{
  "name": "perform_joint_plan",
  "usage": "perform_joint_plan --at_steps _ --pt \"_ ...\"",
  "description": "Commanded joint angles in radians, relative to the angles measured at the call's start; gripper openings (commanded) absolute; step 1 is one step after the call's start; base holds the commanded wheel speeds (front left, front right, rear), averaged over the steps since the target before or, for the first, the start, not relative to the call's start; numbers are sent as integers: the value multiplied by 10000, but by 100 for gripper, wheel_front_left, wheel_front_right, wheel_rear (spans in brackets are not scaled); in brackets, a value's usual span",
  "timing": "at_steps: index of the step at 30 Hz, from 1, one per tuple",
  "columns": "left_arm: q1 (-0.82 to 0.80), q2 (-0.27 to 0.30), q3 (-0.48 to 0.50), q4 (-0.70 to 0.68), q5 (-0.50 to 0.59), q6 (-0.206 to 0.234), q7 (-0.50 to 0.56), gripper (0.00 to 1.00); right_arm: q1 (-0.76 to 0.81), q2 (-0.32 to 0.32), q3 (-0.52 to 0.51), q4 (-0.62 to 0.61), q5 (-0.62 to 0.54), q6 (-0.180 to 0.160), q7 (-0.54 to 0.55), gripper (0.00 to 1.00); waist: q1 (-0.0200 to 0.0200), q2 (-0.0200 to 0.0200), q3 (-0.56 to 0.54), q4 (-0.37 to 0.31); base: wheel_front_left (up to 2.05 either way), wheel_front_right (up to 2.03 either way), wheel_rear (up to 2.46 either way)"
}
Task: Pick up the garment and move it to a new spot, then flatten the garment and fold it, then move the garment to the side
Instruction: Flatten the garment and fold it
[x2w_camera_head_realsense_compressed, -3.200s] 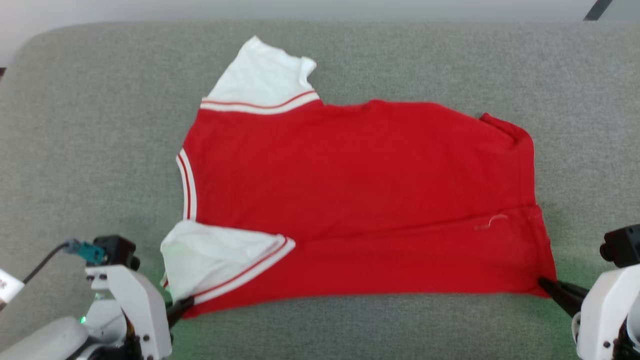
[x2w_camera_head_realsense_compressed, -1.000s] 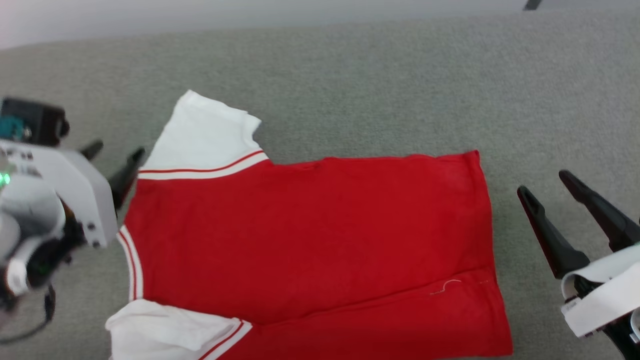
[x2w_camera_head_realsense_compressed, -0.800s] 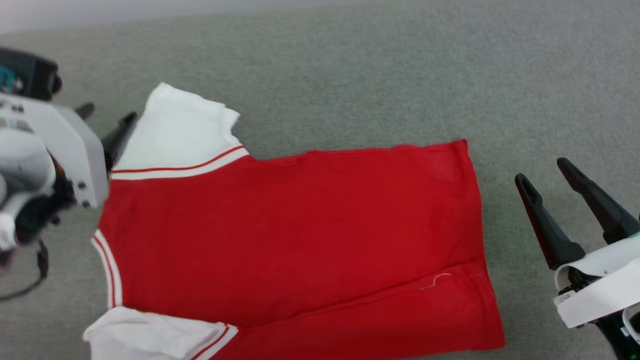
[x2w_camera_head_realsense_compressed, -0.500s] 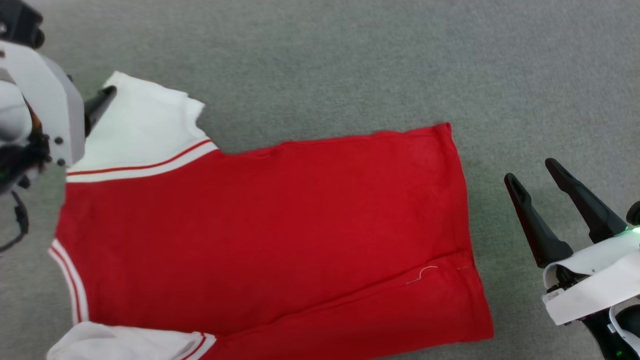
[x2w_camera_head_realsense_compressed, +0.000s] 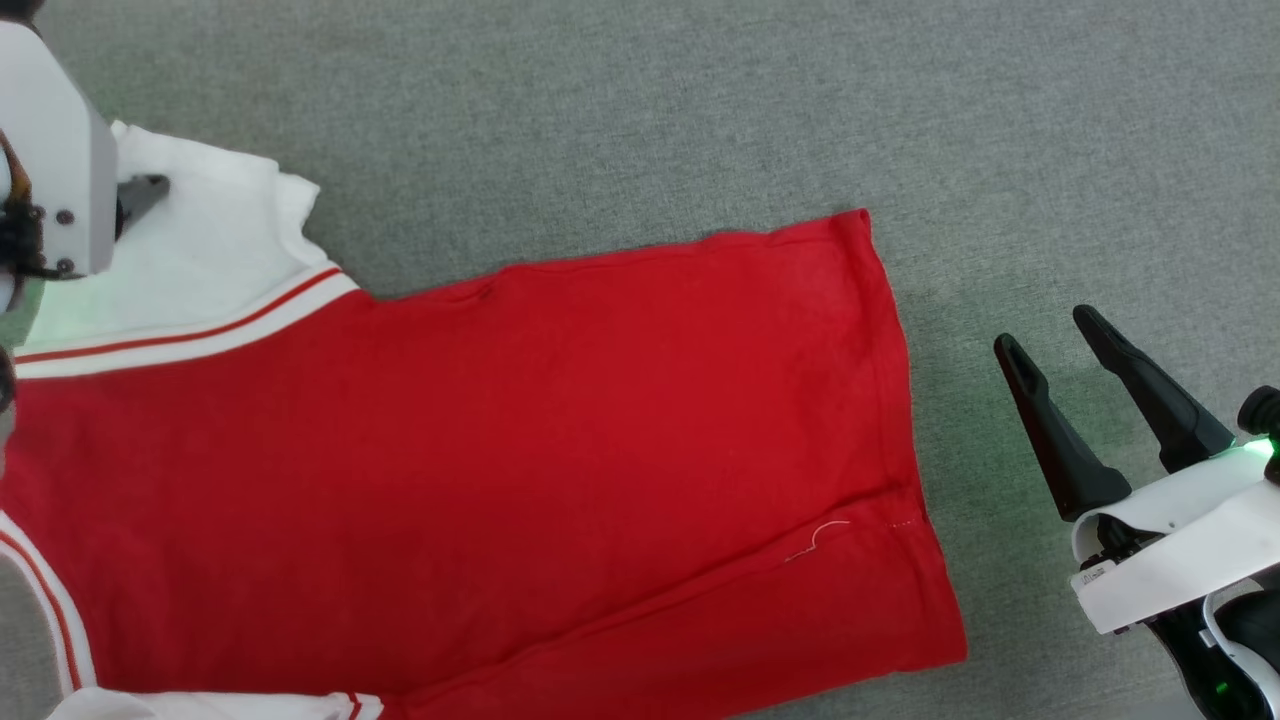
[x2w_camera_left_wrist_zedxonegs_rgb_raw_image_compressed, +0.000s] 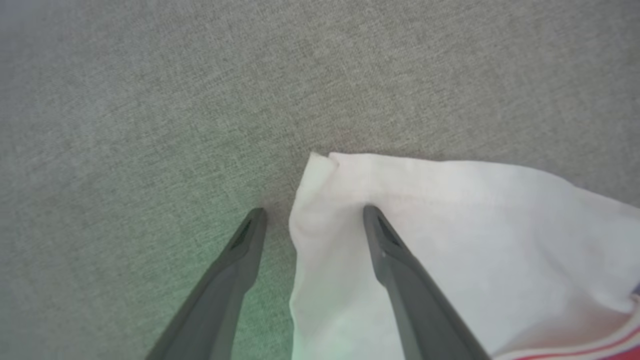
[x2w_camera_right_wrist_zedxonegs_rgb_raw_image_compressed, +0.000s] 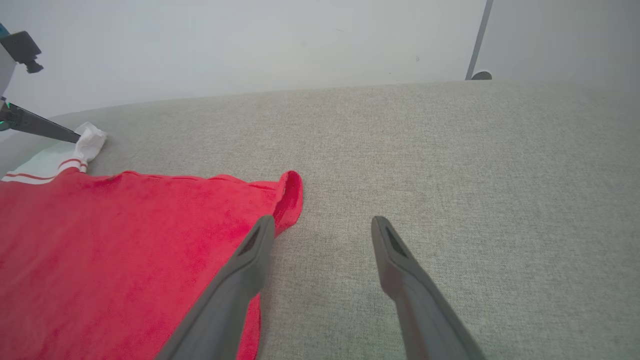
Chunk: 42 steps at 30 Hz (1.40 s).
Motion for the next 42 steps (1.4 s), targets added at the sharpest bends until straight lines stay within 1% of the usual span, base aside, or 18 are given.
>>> perform_joint_plan --at_steps 1,2,3,4,5,8,15,20,25,32,39,40,41,42 --pt "36 -137 -113 258 -5 5 139 100 -104 -43 -5 56 96 0 -3 100 0 -1 77 -39 0 0 0" --pt "35 -217 -136 417 -36 25 218 90 -132 -54 -14 79 104 0 9 100 0 -1 89 -33 0 0 0" --pt "44 -287 -170 549 -58 31 298 49 -159 -70 -17 92 129 0 23 100 0 -1 98 -25 0 0 0" --pt "66 -384 -187 686 -151 45 413 33 -179 -77 -18 118 165 0 51 100 0 -1 106 -13 0 0 0" --pt "93 -485 -181 824 -252 70 527 0 -198 -86 2 150 214 0 81 100 0 -1 107 2 0 0 0" --pt "175 -728 -276 1120 -440 130 974 0 -225 -152 69 207 345 0 262 100 0 -1 86 56 0 0 0" --pt "-94 -1054 -303 1380 -369 -42 900 0 -388 -217 -19 235 623 0 1050 100 0 -1 5 249 0 0 0" --pt "-171 -1403 -267 1598 -456 -98 814 0 -909 -207 -94 208 635 0 2102 100 0 -1 -58 486 0 0 0" --pt "-380 -1913 -283 1788 -450 -178 710 0 -1786 -126 -125 420 506 0 3283 100 0 -1 -27 846 0 0 0" --pt "-786 -2474 -293 2191 -341 -433 523 0 -2973 41 -14 1271 221 0 4875 100 0 -1 126 1323 0 0 0" --pt "-1008 -2833 -312 2649 -309 -647 340 0 -3720 219 81 2289 136 0 6459 100 0 -1 260 1621 0 0 0" --pt "-1008 -2833 -312 2649 -309 -647 340 0 -3720 219 81 2289 136 0 6459 100 0 -1 260 1621 0 0 0" --pt "-1033 -2926 -321 2781 -306 -723 277 0 -3833 266 145 2588 103 0 6964 100 0 -1 281 1674 0 0 0" --pt "-1033 -2926 -321 2781 -306 -723 277 0 -3833 266 145 2588 103 0 6964 100 0 -1 281 1674 0 0 0"
